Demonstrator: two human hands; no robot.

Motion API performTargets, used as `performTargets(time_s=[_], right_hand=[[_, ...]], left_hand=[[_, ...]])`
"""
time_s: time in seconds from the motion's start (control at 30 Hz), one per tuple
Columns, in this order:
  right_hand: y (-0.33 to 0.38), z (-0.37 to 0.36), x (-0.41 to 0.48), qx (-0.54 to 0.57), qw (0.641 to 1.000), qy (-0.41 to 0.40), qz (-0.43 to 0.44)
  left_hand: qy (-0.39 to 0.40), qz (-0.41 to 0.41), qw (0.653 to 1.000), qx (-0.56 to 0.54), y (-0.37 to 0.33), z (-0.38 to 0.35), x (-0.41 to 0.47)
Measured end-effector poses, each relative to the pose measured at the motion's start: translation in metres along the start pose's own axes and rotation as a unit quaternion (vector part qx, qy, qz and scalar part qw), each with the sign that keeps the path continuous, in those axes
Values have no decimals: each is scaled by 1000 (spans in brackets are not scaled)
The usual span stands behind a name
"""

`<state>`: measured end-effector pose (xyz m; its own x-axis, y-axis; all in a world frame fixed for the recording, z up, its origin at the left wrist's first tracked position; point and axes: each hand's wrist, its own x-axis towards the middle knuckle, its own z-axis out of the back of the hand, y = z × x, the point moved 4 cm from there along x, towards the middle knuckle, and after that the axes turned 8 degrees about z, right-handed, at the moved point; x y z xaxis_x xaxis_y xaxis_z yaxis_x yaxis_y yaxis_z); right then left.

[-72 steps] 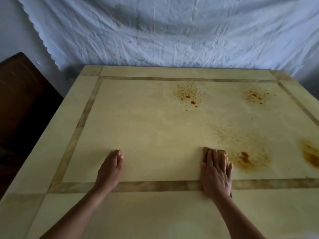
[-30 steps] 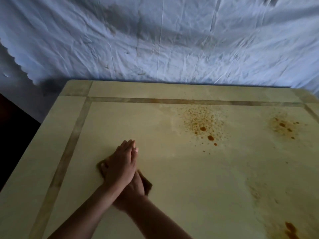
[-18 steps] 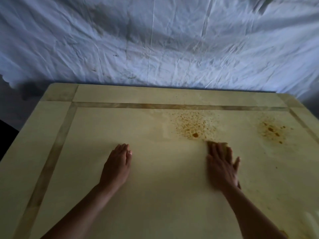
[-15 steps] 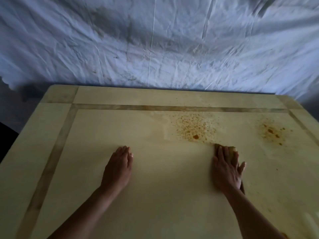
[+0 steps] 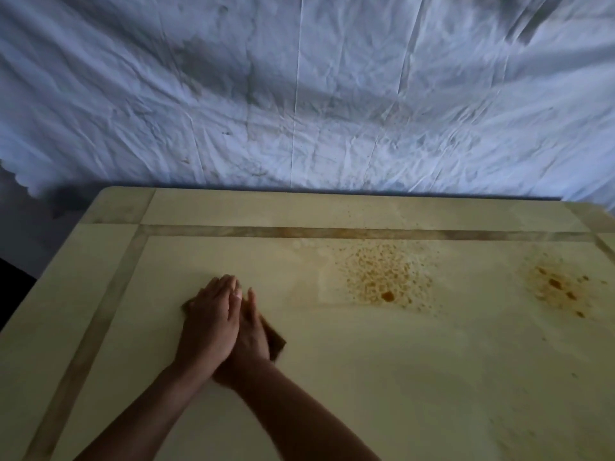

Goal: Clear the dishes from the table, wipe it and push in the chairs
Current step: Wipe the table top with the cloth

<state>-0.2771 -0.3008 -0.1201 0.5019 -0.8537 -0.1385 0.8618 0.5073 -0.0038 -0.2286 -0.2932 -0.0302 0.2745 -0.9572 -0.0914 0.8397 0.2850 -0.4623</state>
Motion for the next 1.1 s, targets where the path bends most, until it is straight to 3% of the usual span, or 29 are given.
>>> performTargets(time_s=[0.07, 0.33, 0.43, 0.53, 0.6, 0.7, 0.83, 0.97, 1.1], right_hand=[[-48, 24, -4, 24, 998, -39, 34], [-278, 40, -105, 87, 955, -29, -281], [-317, 35, -131, 115, 929, -22, -352], [-307, 36, -118, 148, 911, -34, -383], [-273, 40, -90, 125, 933, -54, -333], [-181, 48, -33, 126, 976, -84, -155], [-65, 53, 27, 93, 993, -17, 72], [-72, 55, 66, 8, 993, 6, 119], [-168, 66, 77, 48, 998, -43, 22]], left_hand=[[11, -10, 1000, -8, -11, -2, 9], [42, -29, 999, 11, -43, -32, 41], [25, -33, 999, 15, -45, -39, 45], [17, -28, 999, 16, -43, -42, 47], [19, -28, 999, 15, -43, -41, 48], [10, -9, 1000, 3, -42, -34, 57], [-24, 14, 1000, -12, -43, -21, 72], [-17, 16, 1000, 5, -48, -20, 96], [-10, -2, 1000, 16, -61, -27, 106]])
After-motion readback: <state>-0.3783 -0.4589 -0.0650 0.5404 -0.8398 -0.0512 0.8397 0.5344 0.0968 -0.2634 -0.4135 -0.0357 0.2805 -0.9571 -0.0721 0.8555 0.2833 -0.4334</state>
